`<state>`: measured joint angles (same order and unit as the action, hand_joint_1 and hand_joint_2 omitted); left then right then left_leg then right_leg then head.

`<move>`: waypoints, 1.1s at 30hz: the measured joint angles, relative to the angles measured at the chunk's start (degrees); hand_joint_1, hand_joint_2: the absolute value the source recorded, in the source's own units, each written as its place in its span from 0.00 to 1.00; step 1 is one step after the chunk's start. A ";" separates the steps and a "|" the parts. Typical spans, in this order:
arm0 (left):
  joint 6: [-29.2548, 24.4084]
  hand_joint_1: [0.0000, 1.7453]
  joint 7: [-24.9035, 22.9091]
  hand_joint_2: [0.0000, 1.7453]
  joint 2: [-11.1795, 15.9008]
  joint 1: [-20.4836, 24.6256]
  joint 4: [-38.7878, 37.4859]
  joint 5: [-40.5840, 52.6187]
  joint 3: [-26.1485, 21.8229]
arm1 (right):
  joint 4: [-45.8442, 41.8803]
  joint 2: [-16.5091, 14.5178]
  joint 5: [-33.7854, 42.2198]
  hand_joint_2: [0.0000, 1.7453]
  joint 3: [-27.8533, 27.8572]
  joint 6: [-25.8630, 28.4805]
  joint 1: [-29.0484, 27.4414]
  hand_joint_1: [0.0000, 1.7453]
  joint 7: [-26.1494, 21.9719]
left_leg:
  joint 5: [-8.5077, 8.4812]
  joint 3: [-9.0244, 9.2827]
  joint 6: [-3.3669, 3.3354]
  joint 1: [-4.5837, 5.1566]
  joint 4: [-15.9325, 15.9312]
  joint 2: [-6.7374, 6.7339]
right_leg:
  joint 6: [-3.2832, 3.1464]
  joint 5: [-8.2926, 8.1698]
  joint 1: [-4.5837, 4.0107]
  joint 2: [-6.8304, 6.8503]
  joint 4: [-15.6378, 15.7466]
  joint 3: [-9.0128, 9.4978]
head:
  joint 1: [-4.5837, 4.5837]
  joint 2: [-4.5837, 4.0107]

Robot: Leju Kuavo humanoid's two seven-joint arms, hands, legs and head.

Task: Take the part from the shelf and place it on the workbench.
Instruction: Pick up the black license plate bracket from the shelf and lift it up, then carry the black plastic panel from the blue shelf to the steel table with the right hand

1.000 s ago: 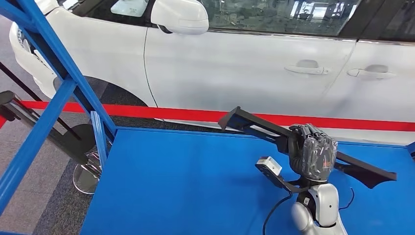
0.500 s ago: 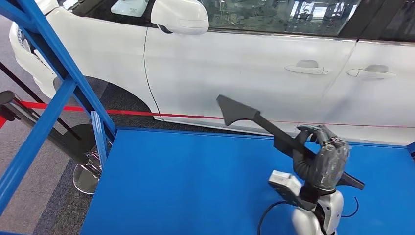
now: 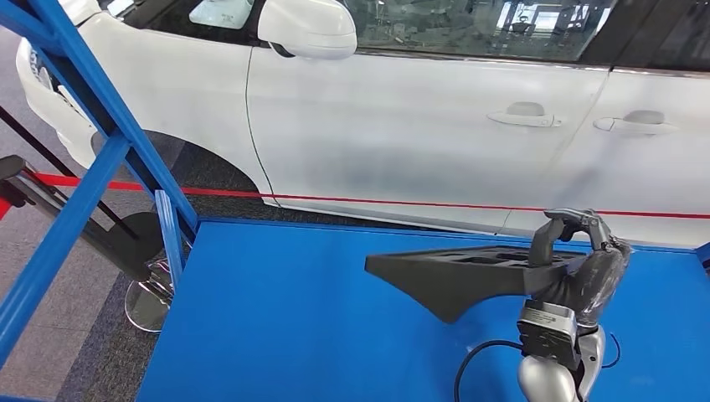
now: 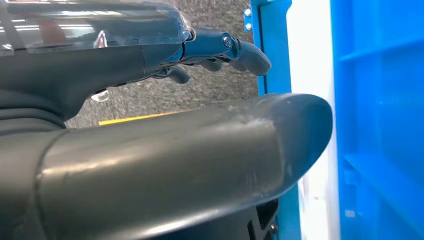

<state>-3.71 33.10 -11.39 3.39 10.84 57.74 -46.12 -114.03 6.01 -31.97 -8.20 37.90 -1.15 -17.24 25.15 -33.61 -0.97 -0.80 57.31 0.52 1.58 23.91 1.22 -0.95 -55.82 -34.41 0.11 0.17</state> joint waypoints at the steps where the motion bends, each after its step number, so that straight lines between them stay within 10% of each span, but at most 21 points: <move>1: 0.66 0.00 0.78 0.00 0.00 0.01 0.00 -0.12 -0.10 | -0.38 0.13 3.38 1.00 -0.05 -0.81 0.00 1.00 -1.37 | 0.00 0.00 0.00 0.00 0.00 0.00 | 0.00 0.00 0.00 0.01 0.00 -0.01 | 0.00 0.00; 13: 4.47 0.00 3.46 0.00 -0.15 0.85 0.00 -0.19 -1.05 | -7.51 6.36 43.48 1.00 11.60 -23.13 7.55 1.00 -1.84 | -0.04 -0.04 -0.05 0.04 0.02 0.00 | 0.09 -0.08 0.04 0.03 0.00 -0.04 | 0.01 0.00; 33: 7.51 0.00 3.22 0.00 0.09 1.73 0.00 -0.78 -2.64 | -5.06 12.62 53.68 1.00 16.91 -39.01 16.40 1.00 6.24 | -0.12 -0.15 -0.01 0.04 -0.01 0.01 | 0.13 -0.13 0.04 0.03 -0.07 -0.19 | 0.00 -0.01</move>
<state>3.80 36.31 -11.30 5.13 10.84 56.96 -48.76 -119.09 18.63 21.70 8.72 -1.10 15.25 -11.00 25.02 -33.76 -0.98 -0.76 57.30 0.53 1.72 23.78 1.26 -0.92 -55.90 -34.60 0.11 0.16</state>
